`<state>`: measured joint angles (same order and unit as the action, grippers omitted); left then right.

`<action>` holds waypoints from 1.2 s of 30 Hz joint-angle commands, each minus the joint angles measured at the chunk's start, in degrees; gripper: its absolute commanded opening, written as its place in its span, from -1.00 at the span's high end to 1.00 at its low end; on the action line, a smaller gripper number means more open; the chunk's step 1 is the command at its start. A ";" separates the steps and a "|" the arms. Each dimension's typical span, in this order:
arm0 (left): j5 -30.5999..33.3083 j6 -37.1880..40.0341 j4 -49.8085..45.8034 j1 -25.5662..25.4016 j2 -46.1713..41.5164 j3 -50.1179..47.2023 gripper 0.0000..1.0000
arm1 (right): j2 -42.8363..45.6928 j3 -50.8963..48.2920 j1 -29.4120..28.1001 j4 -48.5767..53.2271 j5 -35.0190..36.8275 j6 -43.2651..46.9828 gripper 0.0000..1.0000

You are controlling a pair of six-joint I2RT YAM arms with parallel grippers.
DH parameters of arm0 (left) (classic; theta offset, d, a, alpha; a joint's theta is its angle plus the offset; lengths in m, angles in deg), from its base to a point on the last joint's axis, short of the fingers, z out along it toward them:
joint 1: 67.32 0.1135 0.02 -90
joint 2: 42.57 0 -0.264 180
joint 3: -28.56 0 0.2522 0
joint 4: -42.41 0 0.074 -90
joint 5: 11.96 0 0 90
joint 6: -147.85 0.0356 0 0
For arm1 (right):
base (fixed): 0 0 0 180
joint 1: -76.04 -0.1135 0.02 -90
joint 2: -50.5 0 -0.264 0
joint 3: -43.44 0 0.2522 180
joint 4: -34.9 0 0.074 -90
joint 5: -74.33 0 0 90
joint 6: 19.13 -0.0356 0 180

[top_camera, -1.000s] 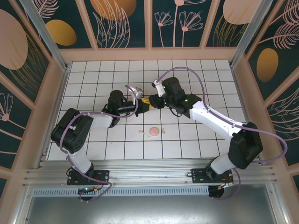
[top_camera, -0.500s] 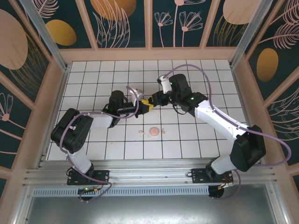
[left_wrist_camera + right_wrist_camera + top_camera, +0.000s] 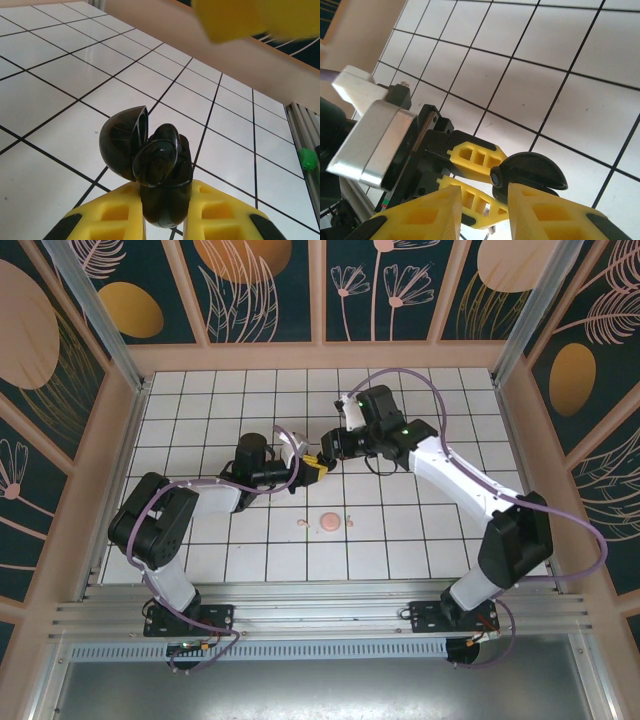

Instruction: Insert the wireless bluetooth earbuds into the charging case

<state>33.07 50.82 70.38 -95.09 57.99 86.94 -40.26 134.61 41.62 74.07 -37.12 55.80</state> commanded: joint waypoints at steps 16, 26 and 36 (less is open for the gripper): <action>-0.39 1.36 -0.43 -0.40 -1.94 1.22 0.89 | -6.62 6.17 -1.79 6.71 0.52 -2.78 0.35; -0.48 1.25 -0.47 -0.44 -2.00 1.30 0.89 | -8.25 6.80 -1.97 6.55 1.38 -2.68 0.33; -0.65 1.65 -0.95 -0.44 -1.96 1.30 0.89 | -9.48 6.62 -1.88 6.81 3.04 -3.28 0.37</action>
<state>33.48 51.24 69.03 -95.09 57.66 87.01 -48.48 139.49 40.07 79.78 -36.16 53.53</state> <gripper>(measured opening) 0.170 0.318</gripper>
